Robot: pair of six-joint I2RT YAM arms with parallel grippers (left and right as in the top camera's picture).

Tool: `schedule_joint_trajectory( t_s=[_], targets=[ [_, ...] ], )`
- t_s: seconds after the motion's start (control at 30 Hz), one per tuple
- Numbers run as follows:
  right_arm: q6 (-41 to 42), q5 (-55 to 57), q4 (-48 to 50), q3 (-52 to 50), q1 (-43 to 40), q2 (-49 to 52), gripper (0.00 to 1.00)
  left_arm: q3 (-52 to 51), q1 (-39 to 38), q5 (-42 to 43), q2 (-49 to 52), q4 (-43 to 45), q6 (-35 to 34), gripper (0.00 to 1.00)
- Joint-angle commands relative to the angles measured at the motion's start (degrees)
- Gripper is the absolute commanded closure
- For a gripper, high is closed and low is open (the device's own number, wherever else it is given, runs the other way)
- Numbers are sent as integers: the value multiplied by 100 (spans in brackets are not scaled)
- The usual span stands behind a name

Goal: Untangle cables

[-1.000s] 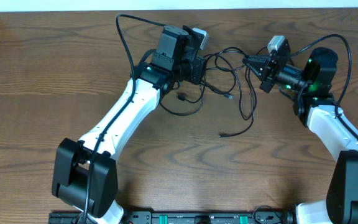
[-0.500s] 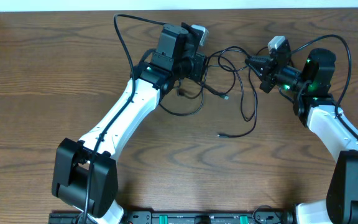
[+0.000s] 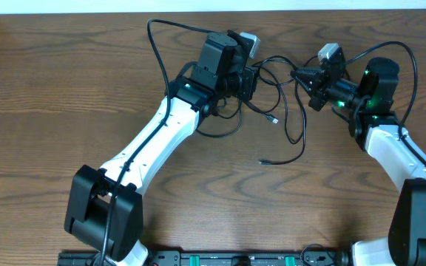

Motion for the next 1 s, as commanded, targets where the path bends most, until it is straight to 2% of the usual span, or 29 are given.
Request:
schedule_joint_trajectory(
  t_s=[0.0,0.57,0.67,0.7,0.87,0.97],
  targets=[
    [-44,-120,-4,28,35,7,99,50,26,22,-118,31,-52,92],
    [-66,424,-46,28,35,7,99,50,-94,50,-118,24,-59,91],
    [-66,461,-46,28,35,7,99,50,-114,48,-118,28,-76,44],
    [-66,461,-46,28,35,7,99,50,-114,50,-118,28,-76,36],
    [-63,457,-48,28,35,7,99,50,-114,48,-118,50,-76,23],
    [-63,330,-90,28,42,7,99,50,-114,46,-118,142,-76,22]
  ],
)
